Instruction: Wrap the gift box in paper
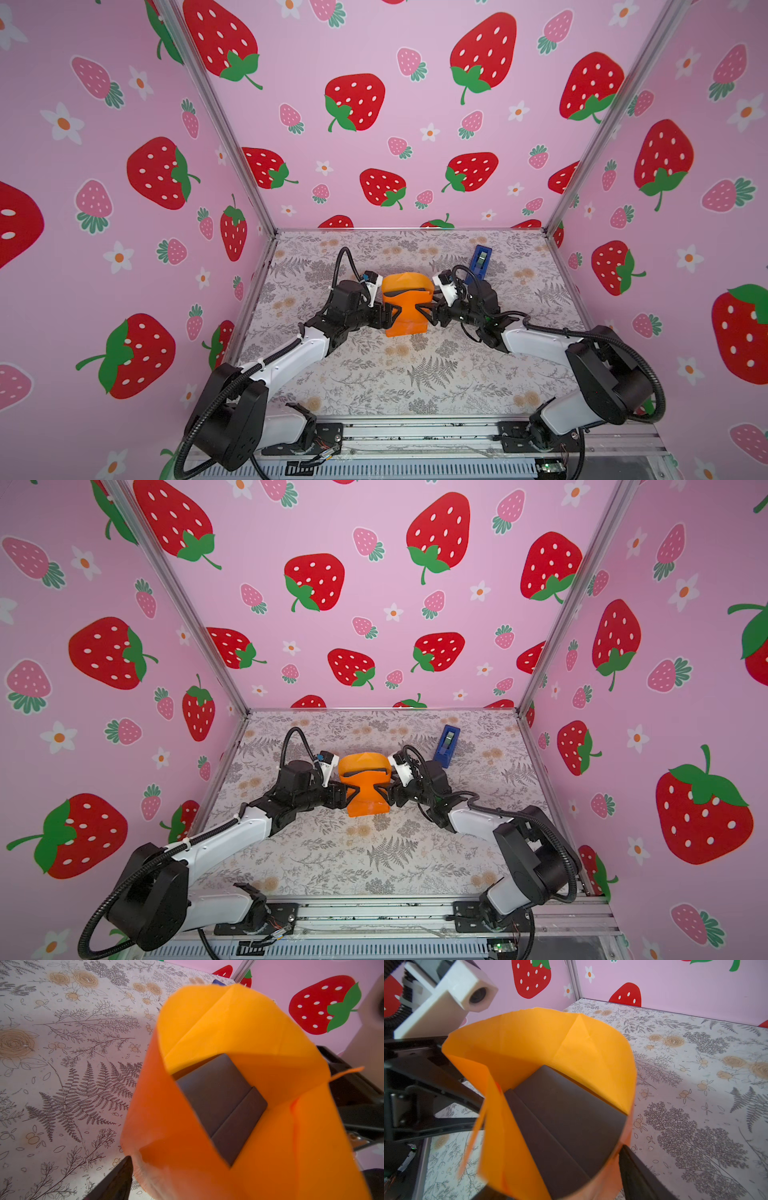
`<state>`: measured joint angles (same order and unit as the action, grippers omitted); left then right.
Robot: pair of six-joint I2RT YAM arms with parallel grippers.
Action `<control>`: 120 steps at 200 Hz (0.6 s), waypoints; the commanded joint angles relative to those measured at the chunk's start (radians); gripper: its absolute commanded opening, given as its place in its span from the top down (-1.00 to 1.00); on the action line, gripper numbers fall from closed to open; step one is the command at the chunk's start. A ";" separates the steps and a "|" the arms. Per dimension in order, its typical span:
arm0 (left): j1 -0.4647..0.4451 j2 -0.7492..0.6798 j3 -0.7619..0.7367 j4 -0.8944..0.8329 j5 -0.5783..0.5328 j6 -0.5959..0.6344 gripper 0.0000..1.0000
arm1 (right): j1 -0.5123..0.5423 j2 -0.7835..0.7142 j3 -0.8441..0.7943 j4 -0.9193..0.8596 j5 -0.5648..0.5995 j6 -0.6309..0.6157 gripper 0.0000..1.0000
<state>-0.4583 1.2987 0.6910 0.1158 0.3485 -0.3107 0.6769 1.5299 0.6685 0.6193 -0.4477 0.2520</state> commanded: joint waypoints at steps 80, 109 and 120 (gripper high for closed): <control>-0.003 0.026 0.062 -0.019 -0.042 0.016 -0.57 | 0.005 0.054 0.026 -0.016 0.010 0.096 -0.28; -0.005 0.044 0.070 -0.030 -0.066 0.018 -0.54 | 0.006 0.051 0.027 -0.024 0.013 0.101 -0.28; -0.005 0.051 0.073 -0.035 -0.076 0.018 -0.51 | 0.005 0.048 0.028 -0.028 0.015 0.103 -0.28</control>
<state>-0.4587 1.3319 0.7174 0.0971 0.3073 -0.3096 0.6769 1.5658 0.6819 0.6235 -0.4454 0.3435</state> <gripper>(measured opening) 0.767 0.641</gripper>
